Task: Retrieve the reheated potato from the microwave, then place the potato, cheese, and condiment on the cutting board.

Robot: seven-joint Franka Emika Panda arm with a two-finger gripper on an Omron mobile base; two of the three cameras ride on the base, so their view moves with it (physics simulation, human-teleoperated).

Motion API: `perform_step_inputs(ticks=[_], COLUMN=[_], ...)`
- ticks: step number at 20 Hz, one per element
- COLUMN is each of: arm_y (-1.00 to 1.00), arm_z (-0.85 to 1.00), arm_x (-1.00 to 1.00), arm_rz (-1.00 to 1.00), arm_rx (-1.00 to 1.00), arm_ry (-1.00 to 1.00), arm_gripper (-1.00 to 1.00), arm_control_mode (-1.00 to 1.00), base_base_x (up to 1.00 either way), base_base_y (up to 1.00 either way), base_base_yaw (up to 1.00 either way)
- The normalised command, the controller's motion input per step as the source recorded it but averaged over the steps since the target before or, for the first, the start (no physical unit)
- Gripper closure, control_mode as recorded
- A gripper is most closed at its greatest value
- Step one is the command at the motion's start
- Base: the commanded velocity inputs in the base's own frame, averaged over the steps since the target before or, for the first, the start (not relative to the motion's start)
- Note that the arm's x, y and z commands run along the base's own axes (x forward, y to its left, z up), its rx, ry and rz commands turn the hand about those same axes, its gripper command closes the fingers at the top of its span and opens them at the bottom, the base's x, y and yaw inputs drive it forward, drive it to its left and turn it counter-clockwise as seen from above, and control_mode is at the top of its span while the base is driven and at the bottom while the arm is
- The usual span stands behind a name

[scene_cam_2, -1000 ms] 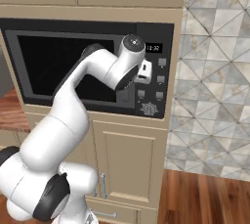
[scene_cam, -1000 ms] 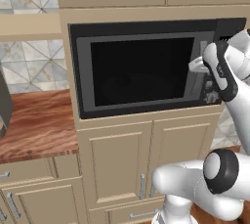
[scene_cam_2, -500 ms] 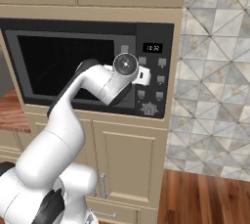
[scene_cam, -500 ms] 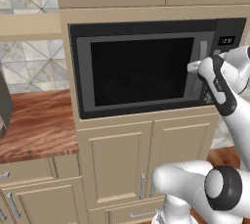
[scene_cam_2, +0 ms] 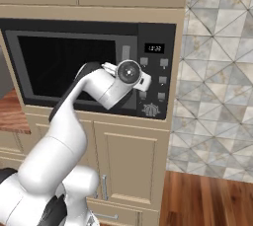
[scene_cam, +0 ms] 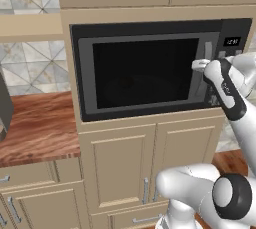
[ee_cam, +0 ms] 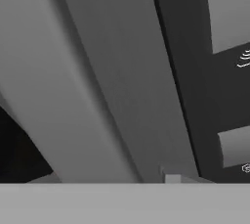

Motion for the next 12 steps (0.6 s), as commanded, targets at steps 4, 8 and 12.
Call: perform_step_inputs(ticks=[4,8,12], arm_y=[0.26,0.42,0.4], arm_z=[-0.34,-0.15,-0.09], arm_x=[0.51,-0.1,-0.47], arm_rz=[0.17,0.22,0.18], arm_rx=[0.18,0.12,0.01], arm_ry=[0.07,0.14,0.12], arm_gripper=[1.0,1.0,1.0], arm_control_mode=[-1.0,-1.0,-1.0], base_base_x=[0.0,0.0,0.0], base_base_y=[0.0,0.0,0.0], base_base_yaw=[0.0,0.0,0.0])
